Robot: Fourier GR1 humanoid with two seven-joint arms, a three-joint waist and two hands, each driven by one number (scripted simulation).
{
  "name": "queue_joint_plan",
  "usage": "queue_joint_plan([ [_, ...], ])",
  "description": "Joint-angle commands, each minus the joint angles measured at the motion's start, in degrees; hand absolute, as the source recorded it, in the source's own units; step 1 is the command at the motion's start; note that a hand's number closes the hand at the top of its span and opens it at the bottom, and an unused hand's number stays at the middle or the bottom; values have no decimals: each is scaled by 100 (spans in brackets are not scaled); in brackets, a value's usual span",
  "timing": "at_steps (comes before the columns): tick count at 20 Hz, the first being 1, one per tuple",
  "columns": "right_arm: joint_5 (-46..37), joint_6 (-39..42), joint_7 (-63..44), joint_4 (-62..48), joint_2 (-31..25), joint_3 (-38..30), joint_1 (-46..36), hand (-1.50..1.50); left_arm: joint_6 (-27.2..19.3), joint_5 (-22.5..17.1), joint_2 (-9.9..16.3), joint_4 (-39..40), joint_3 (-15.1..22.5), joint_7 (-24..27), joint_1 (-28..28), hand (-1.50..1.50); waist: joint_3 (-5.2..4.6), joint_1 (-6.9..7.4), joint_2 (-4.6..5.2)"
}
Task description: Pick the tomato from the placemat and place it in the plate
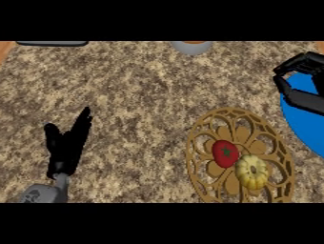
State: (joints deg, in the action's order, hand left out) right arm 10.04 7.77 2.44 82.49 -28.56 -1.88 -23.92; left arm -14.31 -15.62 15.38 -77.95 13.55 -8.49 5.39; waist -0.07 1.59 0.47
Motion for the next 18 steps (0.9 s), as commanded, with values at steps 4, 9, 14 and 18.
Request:
queue_joint_plan([
  [4, 212, 601, 2236, -1591, 114, -672, -118, -150, 63, 1, -163, -359, 213, -338, -268, 0, 19, -65, -24],
  [9, -248, 1056, 2503, -1749, -311, -565, -164, -150, 436, -75, -23, -434, -9, -72, -719, 0, 9, -123, -44],
  [14, -1054, 1524, 1740, -1244, -935, 279, -395, -150, 385, -3, -133, -110, -14, 7, -611, 0, -3, -138, -53],
  [18, -1461, 2160, 1524, -812, -1482, 721, -251, -150, 500, -78, -14, -242, -104, -106, -583, 0, -1, -179, -68],
])
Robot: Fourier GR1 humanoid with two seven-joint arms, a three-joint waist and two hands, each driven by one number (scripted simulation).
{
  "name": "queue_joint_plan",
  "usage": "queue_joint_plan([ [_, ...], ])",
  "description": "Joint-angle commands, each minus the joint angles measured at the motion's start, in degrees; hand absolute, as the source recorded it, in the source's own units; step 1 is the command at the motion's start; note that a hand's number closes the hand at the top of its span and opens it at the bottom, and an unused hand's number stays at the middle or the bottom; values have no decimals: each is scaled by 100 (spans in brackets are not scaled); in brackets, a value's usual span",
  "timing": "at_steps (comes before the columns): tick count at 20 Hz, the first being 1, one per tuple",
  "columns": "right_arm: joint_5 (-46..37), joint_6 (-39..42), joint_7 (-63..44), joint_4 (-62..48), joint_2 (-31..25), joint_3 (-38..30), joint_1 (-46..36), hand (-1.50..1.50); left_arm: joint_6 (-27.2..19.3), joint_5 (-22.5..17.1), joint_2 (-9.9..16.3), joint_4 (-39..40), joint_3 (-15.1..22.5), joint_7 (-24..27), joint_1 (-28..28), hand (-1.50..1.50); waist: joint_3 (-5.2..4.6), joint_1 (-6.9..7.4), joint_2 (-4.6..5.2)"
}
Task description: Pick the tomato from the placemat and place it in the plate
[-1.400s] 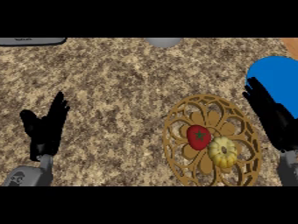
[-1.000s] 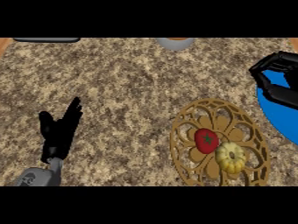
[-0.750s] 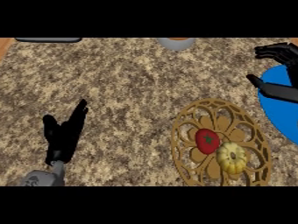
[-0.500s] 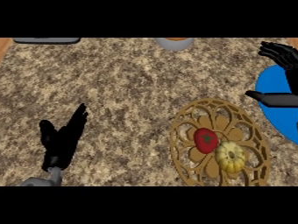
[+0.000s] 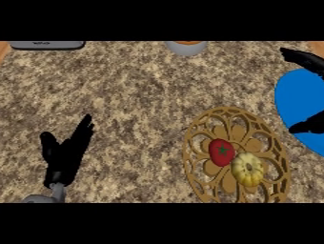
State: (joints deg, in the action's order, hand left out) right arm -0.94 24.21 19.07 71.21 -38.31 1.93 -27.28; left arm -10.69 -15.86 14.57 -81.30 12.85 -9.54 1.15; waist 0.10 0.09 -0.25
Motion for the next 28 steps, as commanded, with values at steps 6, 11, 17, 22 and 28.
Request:
queue_joint_plan([
  [6, -757, 389, -1483, 1524, -163, 794, 169, -150, 150, 24, -207, 465, -124, 258, 94, 0, -18, -59, 13],
  [11, -1018, 341, -2324, 2350, 308, 1010, 466, -150, -164, 328, -383, -35, 122, -144, -127, 0, -12, -24, 11],
  [17, -1882, 209, -2717, 2341, 727, 1345, 649, -150, 186, 143, -145, -245, -193, -505, -17, 0, -11, 4, 20],
  [22, -2088, 385, -2872, 2652, 1136, 1568, 1183, -150, 127, 567, -469, 275, -80, 118, -141, 0, -12, -16, 24],
  [28, -2353, 684, -2587, 2617, 1278, 1234, 1263, -150, 172, 595, -640, 508, -410, 27, 213, 0, -11, -22, 27],
])
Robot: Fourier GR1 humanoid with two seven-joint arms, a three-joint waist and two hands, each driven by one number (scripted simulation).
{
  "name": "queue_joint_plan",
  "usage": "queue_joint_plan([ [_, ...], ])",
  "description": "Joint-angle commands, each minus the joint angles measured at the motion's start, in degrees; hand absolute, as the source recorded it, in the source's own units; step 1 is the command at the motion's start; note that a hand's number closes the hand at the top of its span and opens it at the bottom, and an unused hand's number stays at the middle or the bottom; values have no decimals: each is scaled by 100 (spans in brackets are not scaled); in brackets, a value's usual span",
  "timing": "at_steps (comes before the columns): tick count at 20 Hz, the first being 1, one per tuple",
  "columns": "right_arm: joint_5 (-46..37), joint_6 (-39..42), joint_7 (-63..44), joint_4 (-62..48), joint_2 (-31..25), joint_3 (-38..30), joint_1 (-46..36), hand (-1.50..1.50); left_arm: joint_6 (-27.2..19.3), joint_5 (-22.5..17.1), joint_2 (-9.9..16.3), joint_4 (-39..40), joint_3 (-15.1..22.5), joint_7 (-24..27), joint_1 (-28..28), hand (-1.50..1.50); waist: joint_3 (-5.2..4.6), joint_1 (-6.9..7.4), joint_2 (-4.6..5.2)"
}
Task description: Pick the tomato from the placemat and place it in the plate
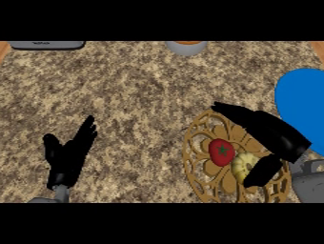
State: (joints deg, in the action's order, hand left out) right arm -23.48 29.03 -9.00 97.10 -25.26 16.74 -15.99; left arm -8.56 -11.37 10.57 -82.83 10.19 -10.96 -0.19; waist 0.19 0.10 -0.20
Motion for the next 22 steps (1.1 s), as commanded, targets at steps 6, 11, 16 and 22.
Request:
queue_joint_plan([
  [6, -1101, -209, 89, -177, 294, 73, 127, -150, 381, 69, 6, 333, -249, 210, -130, 0, -19, 4, 20],
  [11, -1597, -243, -20, -463, 777, 183, 16, -150, 241, 144, -128, 83, -378, -295, 192, 0, -18, 6, 21],
  [16, -1984, -379, 362, -744, 881, 306, 247, -150, 550, 196, -30, 123, -462, -5, -162, 0, -19, 4, 19],
  [22, -2229, -101, 546, -1026, 905, 75, 67, -150, 485, 381, -278, -224, -280, -195, -414, 0, -19, 7, 17],
])
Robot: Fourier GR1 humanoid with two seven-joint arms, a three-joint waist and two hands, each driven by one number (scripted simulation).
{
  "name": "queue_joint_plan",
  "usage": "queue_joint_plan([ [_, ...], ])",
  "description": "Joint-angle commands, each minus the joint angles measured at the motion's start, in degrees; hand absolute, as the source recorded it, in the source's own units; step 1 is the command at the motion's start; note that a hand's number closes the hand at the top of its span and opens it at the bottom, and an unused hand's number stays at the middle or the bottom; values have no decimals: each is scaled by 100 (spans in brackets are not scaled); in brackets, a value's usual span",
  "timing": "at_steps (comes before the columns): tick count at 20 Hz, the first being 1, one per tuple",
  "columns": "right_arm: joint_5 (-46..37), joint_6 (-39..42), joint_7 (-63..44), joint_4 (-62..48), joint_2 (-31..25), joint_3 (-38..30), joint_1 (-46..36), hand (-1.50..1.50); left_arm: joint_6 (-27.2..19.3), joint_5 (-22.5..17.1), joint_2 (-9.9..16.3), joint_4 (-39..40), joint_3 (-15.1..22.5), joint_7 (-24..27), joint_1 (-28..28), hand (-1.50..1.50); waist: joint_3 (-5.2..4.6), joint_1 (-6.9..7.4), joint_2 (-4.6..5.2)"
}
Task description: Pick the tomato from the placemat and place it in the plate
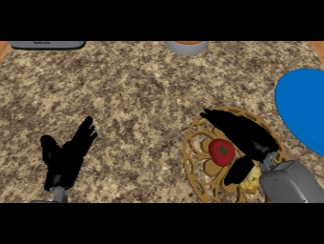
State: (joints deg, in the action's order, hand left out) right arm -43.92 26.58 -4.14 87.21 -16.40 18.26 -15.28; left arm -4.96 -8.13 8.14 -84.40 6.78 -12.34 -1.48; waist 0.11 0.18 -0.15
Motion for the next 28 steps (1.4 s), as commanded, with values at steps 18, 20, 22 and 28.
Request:
queue_joint_plan([
  [18, -1831, -1757, -234, 2025, -70, 835, 3272, 150, -88, 174, -176, 155, -256, -116, -65, 0, -15, -311, -48],
  [20, -1607, -2188, -89, 2766, -19, 722, 3738, 150, 154, 51, -42, 240, -350, 87, -230, 0, -16, -328, -48],
  [22, -1436, -2778, 259, 3108, 156, 606, 3706, 150, 194, -40, 87, 117, -481, -54, -175, 0, -9, -276, -47],
  [28, -988, -3781, 555, 4251, 292, 152, 4590, 150, 305, -33, -7, 60, -318, -41, -258, 0, -6, -195, -26],
])
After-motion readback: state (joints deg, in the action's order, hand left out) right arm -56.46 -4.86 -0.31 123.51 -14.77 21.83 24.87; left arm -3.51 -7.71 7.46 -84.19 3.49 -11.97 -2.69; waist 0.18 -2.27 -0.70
